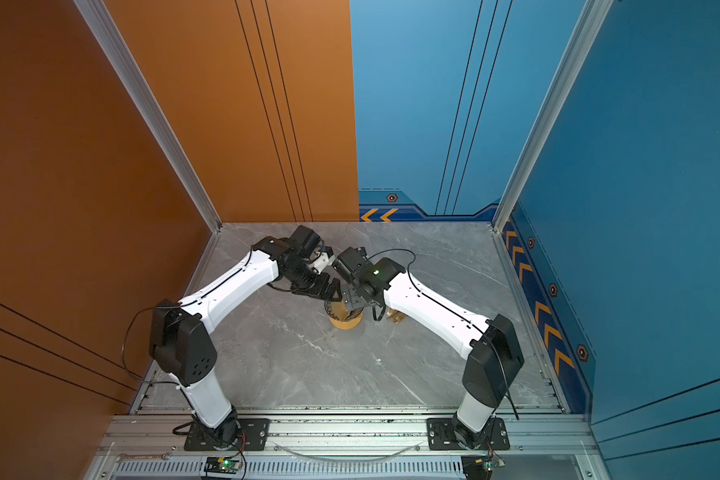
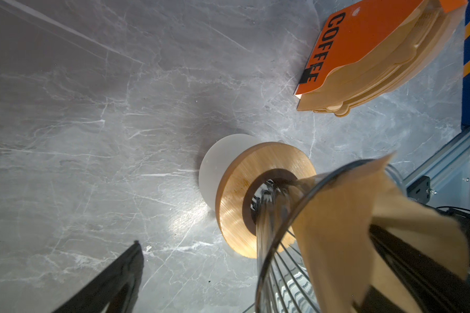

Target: Place the coffee filter in the dripper

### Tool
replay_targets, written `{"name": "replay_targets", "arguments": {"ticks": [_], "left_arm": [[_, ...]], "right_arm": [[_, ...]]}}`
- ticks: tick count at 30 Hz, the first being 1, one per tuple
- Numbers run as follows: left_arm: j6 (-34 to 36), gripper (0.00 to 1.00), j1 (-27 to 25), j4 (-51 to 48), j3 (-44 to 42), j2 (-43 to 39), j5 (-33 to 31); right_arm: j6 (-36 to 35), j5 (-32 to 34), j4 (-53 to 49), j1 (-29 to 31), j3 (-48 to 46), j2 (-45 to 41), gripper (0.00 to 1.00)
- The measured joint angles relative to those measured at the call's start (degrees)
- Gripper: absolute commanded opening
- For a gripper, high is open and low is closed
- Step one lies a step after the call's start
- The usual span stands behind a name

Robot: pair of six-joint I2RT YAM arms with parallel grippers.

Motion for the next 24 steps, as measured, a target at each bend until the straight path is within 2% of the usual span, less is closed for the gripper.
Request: {"name": "replay_targets", "arguments": {"ticks": [24], "left_arm": [[0.2, 0.98, 0.02, -0.02, -0.39, 0.0, -2.6]], "right_arm": [[-1.16, -0.24, 0.04, -0.85, -0.98, 2.86, 0.96]]}}
